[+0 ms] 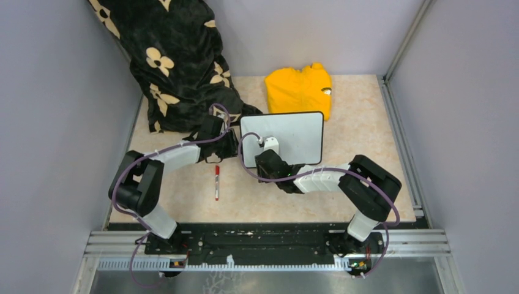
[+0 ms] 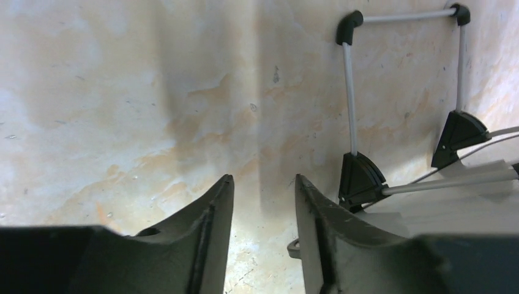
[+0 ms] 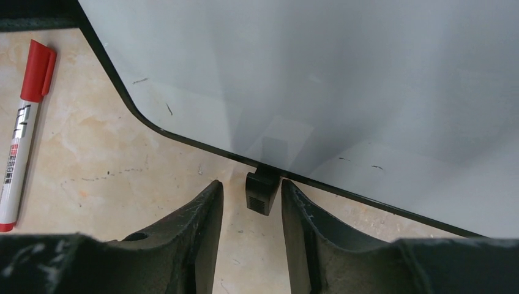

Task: Write a sentence on the whiteboard
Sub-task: Adjust the whiteboard at the center of the board, then open the whiteboard marker at the center of the board.

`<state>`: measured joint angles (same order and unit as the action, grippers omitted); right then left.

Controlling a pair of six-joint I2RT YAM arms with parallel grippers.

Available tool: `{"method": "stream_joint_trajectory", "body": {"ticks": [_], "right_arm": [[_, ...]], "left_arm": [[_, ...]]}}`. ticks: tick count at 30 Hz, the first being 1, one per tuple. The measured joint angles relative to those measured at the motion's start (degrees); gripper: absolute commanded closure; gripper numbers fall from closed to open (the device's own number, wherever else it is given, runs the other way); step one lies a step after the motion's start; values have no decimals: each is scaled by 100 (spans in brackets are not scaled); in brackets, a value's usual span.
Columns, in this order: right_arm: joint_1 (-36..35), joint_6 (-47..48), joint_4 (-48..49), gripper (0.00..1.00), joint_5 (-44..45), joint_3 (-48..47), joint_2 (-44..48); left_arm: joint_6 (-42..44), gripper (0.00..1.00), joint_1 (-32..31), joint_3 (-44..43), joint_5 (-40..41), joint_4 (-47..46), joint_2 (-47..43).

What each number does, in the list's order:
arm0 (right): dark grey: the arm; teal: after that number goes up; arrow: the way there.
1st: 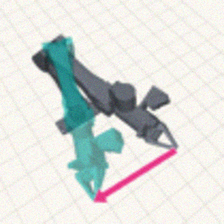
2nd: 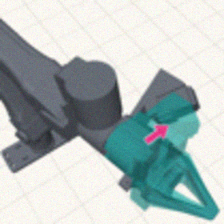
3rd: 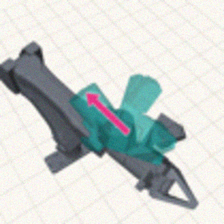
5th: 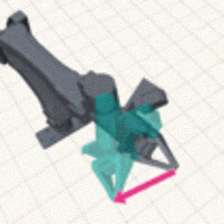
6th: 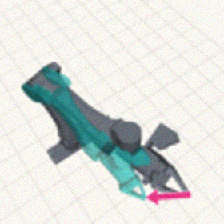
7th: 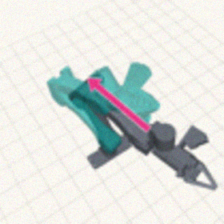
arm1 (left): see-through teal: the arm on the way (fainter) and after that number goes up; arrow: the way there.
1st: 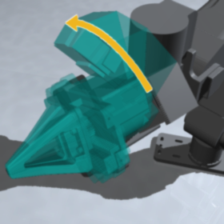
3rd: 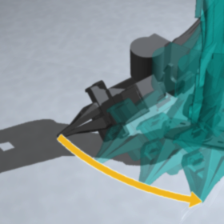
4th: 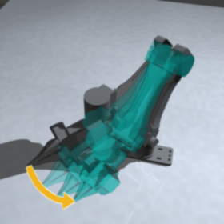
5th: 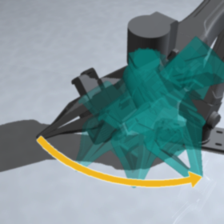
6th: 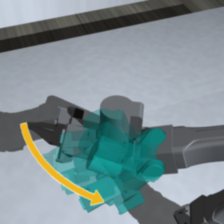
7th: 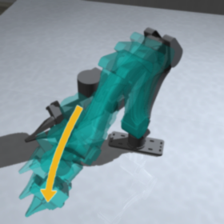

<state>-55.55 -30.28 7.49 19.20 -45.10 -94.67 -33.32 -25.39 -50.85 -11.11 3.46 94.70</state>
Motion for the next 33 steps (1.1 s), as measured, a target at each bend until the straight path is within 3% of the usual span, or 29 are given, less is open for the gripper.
{"method": "stream_joint_trajectory", "body": {"ticks": [13,19,25,33], "right_arm": [[-20,4,-98,50,24,90,404],[-22,15,-260,50,-2,275,922],[-79,74,-595,50,-90,669,2063],[-107,83,-1102,47,-83,1231,3729]], "left_arm": [[-140,2,81,-2,1438,697,-918],[-208,1,118,-13,2317,1115,-1731],[-177,1,138,-22,2844,1652,-2286],[199,1,142,179,2339,1963,-2758]]}}
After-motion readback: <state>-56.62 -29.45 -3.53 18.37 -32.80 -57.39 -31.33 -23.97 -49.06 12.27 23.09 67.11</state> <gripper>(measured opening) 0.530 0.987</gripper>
